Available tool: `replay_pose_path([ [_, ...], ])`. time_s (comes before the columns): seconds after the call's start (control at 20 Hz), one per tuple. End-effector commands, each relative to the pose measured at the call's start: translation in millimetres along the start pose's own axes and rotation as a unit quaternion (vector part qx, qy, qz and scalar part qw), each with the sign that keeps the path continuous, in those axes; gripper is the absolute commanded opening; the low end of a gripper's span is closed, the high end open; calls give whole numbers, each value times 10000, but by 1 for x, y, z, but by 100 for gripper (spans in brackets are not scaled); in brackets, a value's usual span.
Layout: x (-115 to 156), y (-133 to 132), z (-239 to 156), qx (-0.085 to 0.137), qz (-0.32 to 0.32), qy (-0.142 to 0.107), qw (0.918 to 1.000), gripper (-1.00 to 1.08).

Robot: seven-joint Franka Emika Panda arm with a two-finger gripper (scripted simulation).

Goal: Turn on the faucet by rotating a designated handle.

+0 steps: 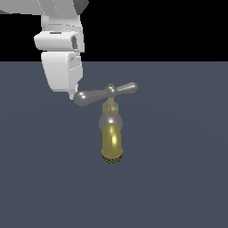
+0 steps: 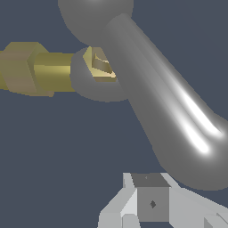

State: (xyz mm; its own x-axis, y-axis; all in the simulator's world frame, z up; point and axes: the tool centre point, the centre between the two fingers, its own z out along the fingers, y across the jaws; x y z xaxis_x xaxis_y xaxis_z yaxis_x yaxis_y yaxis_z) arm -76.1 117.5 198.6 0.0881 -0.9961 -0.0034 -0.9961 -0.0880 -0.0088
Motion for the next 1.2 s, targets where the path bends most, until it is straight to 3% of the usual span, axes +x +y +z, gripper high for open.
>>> replay_pose_path([
  [0.0,10,8,0,-18,42,11,10000,-100],
  [1.05,54,72,-1,-41,33,16,10000,-100],
  [1.15,43,68,-1,-29,-72,18,10000,-100],
])
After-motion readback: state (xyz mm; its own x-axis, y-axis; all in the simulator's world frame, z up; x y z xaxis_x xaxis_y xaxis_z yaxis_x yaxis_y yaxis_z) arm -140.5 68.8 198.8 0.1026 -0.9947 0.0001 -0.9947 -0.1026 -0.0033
